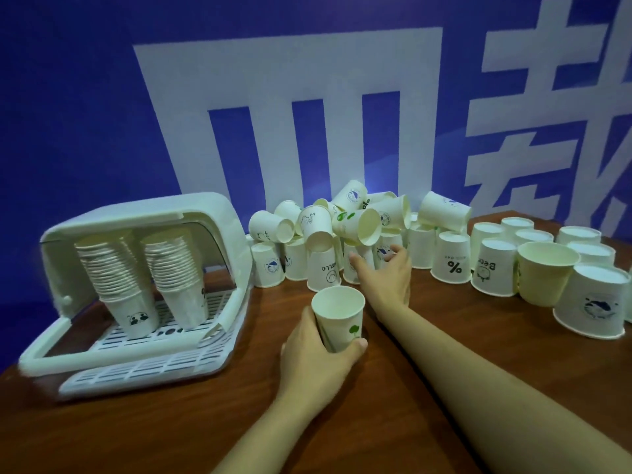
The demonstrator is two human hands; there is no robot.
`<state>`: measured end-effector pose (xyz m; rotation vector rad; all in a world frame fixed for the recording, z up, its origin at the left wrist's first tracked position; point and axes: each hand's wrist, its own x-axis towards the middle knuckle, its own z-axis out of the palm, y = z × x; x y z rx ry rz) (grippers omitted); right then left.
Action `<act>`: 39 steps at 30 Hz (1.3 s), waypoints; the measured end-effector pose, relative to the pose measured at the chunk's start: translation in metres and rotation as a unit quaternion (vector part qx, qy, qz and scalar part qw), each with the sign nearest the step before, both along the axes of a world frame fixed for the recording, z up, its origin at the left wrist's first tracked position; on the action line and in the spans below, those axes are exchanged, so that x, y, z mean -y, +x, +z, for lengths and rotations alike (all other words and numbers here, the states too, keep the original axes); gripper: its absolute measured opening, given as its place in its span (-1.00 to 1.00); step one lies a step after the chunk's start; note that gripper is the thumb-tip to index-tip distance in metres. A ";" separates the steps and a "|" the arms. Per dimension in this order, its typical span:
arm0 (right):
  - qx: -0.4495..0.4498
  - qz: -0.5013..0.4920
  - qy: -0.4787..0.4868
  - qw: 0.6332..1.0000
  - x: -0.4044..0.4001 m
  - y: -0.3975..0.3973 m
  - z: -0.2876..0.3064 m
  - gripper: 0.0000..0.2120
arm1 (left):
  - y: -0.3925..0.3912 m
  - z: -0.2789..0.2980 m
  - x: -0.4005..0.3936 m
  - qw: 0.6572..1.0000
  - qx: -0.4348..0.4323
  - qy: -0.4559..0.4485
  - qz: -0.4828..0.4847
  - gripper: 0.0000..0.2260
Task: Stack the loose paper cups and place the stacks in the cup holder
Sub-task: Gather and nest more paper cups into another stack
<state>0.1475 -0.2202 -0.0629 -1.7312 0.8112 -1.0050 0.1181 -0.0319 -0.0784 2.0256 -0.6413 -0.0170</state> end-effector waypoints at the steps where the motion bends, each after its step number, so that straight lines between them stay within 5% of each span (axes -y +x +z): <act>1: 0.002 0.003 0.004 1.000 0.003 0.006 0.000 -0.14 | 0.002 0.000 0.000 1.000 0.002 -0.001 0.000 -0.39; 7: 0.056 0.000 -0.018 0.998 0.007 0.017 -0.005 -0.09 | 0.002 -0.003 0.000 1.000 0.017 0.010 -0.003 -0.50; 13: 0.232 0.038 0.018 0.972 -0.004 -0.002 -0.005 -0.83 | 0.002 -0.002 0.000 0.997 0.045 0.056 -0.010 -0.40; 17: 0.278 0.165 0.058 0.945 -0.009 -0.042 -0.008 -0.70 | 0.005 0.012 0.010 1.000 0.005 0.009 0.027 -0.40; 22: 0.044 0.288 0.003 0.957 -0.010 -0.074 -0.017 -0.07 | 0.020 0.018 0.038 0.999 0.027 0.025 0.024 -0.48; 29: 0.041 0.271 0.012 0.962 0.000 -0.065 -0.009 -0.28 | 0.039 0.013 0.046 0.980 0.180 0.088 -0.007 -0.66; 33: 0.050 0.244 0.006 0.968 0.006 -0.064 -0.011 -0.46 | 0.053 0.017 0.056 0.967 0.219 -0.097 0.082 -0.74; 35: 0.055 0.249 0.010 0.967 0.006 -0.063 -0.014 -0.47 | 0.076 0.038 0.069 0.951 0.180 -0.167 0.186 -0.62; 39: 0.051 0.261 0.017 0.964 0.005 -0.061 -0.015 -0.42 | 0.111 0.094 0.098 0.966 0.021 -0.027 0.255 -0.09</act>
